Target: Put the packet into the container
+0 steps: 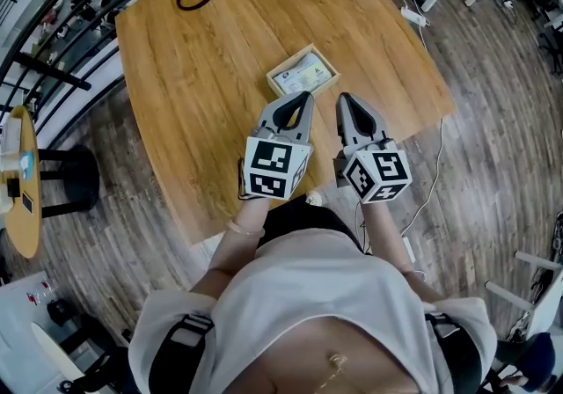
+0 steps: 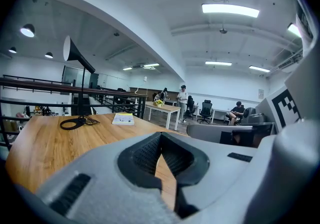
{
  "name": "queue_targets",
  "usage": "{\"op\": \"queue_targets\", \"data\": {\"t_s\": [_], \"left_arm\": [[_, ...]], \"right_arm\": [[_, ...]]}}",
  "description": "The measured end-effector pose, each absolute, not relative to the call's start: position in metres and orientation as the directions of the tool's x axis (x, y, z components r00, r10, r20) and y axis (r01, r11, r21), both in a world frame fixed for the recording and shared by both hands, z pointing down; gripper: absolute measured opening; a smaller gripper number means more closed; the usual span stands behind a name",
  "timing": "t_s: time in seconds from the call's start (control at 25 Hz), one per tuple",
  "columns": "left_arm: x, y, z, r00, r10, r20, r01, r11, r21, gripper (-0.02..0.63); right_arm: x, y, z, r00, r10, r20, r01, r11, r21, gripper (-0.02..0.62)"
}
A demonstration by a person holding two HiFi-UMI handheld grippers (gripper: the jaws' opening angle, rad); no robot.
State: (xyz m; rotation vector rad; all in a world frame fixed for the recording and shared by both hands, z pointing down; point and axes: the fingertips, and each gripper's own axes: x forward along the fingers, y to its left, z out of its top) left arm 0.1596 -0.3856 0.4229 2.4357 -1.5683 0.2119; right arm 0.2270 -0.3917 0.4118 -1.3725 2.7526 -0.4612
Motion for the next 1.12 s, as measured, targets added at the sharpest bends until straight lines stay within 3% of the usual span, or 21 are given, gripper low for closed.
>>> {"op": "queue_targets", "data": {"t_s": [1.12], "left_arm": [[0.157, -0.383, 0.426, 0.443, -0.86, 0.253, -0.896, -0.416, 0.152, 0.009]], "right_arm": [[0.216, -0.378, 0.41, -0.628, -0.769, 0.117, -0.767, 0.587, -0.258, 0.011]]}}
